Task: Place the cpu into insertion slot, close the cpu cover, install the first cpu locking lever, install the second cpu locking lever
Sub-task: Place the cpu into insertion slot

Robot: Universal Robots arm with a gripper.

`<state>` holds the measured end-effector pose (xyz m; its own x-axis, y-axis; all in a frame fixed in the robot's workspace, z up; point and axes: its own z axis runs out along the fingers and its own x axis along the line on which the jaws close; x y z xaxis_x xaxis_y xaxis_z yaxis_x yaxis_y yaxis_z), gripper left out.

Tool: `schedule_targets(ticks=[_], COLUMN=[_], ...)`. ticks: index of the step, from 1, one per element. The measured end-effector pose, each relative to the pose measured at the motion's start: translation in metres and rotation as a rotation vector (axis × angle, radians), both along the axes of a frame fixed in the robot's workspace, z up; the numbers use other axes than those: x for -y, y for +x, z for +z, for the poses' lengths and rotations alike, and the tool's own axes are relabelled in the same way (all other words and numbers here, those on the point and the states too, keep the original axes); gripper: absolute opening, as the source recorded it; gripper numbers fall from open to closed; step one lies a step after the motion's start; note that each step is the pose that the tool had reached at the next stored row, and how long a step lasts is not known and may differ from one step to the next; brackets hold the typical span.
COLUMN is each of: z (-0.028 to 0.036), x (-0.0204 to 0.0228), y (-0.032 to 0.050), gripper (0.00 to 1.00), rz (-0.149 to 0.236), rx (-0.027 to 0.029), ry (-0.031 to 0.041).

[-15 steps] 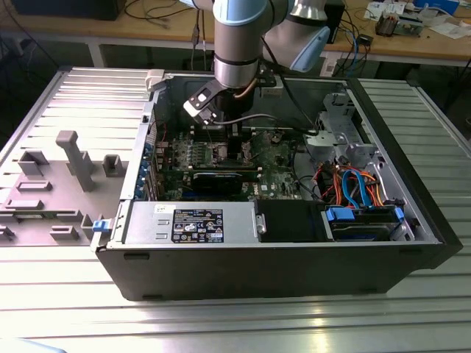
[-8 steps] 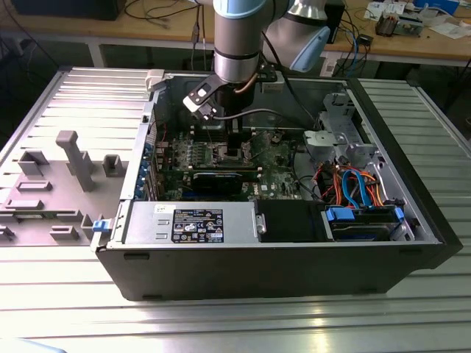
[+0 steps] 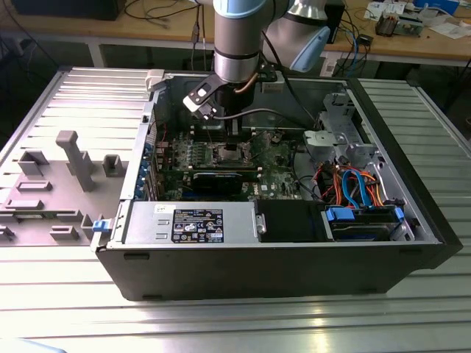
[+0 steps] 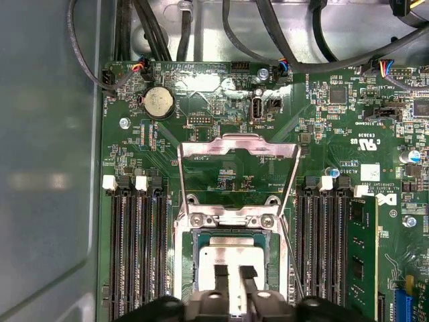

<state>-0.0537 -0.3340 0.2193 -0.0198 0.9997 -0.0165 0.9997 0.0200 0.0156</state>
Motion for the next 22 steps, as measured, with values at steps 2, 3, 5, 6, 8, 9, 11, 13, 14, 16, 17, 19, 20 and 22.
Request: schedule_targets(ticks=[2, 3, 5, 6, 8, 9, 11, 13, 14, 16, 17, 19, 20, 22], z=[0.0, 0.0, 0.0, 0.0001, 0.0013, 0.0018, 0.0035, 0.0054, 0.0066, 0.0105, 0.0116, 0.0137, 0.0146, 0.0153], x=[0.0, 0.0, 0.0, 0.0, 0.0001, 0.0001, 0.0, 0.0, 0.0, 0.0, 0.0, 0.0, 0.0, 0.0], y=[0.0001, 0.0001, 0.0002, 0.0002, 0.0002, 0.0002, 0.0002, 0.0002, 0.0002, 0.0002, 0.0002, 0.0002, 0.0002, 0.0002], gripper=[0.11, 0.11, 0.11, 0.11, 0.11, 0.11, 0.11, 0.11, 0.11, 0.11, 0.11, 0.11, 0.11, 0.11], rz=[0.0, 0.001, 0.003, 0.004, 0.008, 0.009, 0.01, 0.01, 0.01, 0.01, 0.01, 0.01, 0.01, 0.01], rx=[-0.0001, -0.0002, -0.0002, -0.0001, -0.0003, -0.0002, -0.0001, -0.0002, -0.0002, -0.0001, -0.0001, -0.0001, -0.0002, -0.0002], ry=[0.0, 0.0, -0.0001, -0.0001, -0.0004, -0.0003, -0.0002, -0.0002, -0.0002, -0.0001, -0.0002, -0.0002, -0.0002, -0.0001])
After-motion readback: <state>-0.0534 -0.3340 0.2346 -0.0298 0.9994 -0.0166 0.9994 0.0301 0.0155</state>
